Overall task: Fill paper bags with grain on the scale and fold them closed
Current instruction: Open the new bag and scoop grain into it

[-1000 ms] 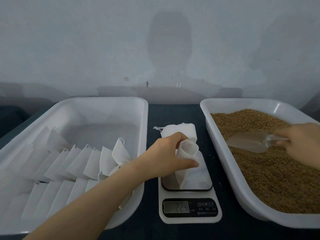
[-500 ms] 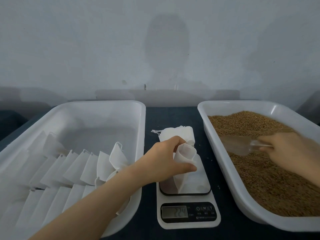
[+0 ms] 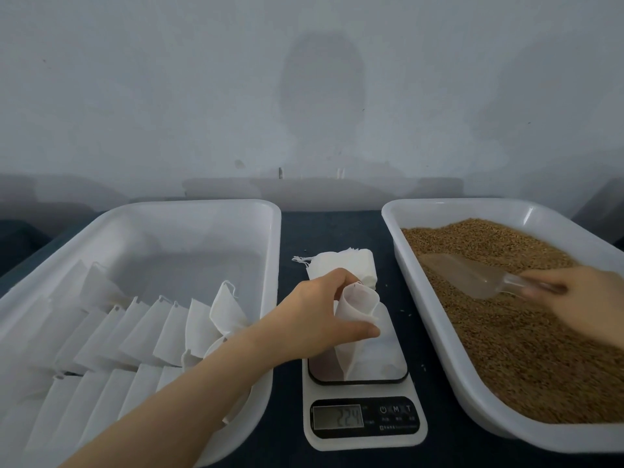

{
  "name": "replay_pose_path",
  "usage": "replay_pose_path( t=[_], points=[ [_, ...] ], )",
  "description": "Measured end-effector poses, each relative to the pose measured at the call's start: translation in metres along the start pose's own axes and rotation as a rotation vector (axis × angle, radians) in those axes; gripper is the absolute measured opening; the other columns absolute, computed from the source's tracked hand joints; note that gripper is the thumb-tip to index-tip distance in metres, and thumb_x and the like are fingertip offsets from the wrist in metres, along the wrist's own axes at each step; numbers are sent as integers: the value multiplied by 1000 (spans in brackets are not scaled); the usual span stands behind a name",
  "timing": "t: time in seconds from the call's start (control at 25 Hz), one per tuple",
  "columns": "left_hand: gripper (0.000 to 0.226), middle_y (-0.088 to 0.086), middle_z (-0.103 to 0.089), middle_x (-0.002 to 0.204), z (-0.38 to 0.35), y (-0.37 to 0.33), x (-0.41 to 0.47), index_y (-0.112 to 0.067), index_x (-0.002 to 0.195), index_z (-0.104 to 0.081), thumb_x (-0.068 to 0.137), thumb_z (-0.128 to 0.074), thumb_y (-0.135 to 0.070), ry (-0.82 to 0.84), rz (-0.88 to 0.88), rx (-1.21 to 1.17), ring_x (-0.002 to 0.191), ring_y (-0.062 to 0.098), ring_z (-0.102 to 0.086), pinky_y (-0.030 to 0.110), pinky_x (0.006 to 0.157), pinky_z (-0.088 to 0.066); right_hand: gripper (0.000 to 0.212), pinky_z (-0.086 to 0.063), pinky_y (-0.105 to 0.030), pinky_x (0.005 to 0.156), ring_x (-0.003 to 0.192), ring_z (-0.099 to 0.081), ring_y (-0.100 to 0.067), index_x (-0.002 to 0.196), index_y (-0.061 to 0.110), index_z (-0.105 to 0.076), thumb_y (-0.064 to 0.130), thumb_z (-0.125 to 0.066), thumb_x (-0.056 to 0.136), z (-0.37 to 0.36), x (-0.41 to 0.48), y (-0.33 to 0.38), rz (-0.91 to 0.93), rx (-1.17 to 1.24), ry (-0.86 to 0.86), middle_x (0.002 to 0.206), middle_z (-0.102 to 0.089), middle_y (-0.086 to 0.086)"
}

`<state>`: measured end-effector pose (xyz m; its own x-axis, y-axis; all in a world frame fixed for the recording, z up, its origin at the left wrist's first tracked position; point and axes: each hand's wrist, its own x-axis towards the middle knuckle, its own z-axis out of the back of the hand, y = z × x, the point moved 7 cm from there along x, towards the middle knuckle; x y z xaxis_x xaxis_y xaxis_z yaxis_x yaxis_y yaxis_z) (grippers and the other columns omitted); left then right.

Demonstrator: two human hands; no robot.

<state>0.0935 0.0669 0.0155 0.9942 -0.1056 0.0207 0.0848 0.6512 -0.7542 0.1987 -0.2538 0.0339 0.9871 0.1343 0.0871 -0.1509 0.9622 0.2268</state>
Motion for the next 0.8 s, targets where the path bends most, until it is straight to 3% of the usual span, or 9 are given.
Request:
replay_pose_path(
  t=[0.16,0.24,0.32,0.44,0.48,0.64,0.8],
  points=[
    [52,-23,-56,110,0,0,0,-44,110,-46,68,-74,-56,4,0,-3,100,0,-56,19,80,-49,29,-55,-38,63,66,-66,-23,109,47,-63,42,-64,80,2,-2,-8,-9,136,-60,88,-72,0],
    [53,-23,-57,110,0,0,0,-42,111,-48,68,-74,-56,2,4,-7,100,1,-56,20,81,-49,29,-52,-36,66,74,-66,-21,103,64,-54,60,-57,74,7,-2,-16,13,133,-97,95,-71,6],
    [52,-23,-57,109,0,1,0,-42,111,-48,68,-74,-55,3,8,-10,100,1,-56,20,80,-49,34,-50,-33,66,78,-64,-13,100,76,-46,78,-46,66,8,11,-48,24,94,-114,93,-63,23],
    [52,-23,-57,108,0,1,0,-41,111,-49,68,-75,-55,4,8,-14,99,0,-57,19,79,-49,55,-55,-46,77,99,-61,-7,118,65,-47,87,-44,68,13,30,-75,180,82,-102,111,-62,28],
    [53,-22,-58,108,0,1,0,-41,112,-49,68,-75,-55,6,7,-17,99,0,-57,18,78,-48,57,-56,-44,82,103,-61,-5,121,62,-47,86,-44,69,16,33,-75,236,68,-93,115,-61,28],
    [53,-22,-58,109,-1,0,0,-39,114,-50,69,-74,-55,18,5,-25,101,1,-57,17,78,-47,51,-58,-30,74,95,-63,-1,124,62,-44,81,-38,77,39,11,-21,369,9,-32,114,-58,35],
    [53,-21,-58,111,-1,-1,-1,-39,116,-50,72,-73,-54,30,2,-34,103,2,-57,16,79,-46,40,-54,-28,64,88,-59,8,118,65,-48,77,-38,81,68,-25,63,489,13,-41,103,-59,38]
  ],
)
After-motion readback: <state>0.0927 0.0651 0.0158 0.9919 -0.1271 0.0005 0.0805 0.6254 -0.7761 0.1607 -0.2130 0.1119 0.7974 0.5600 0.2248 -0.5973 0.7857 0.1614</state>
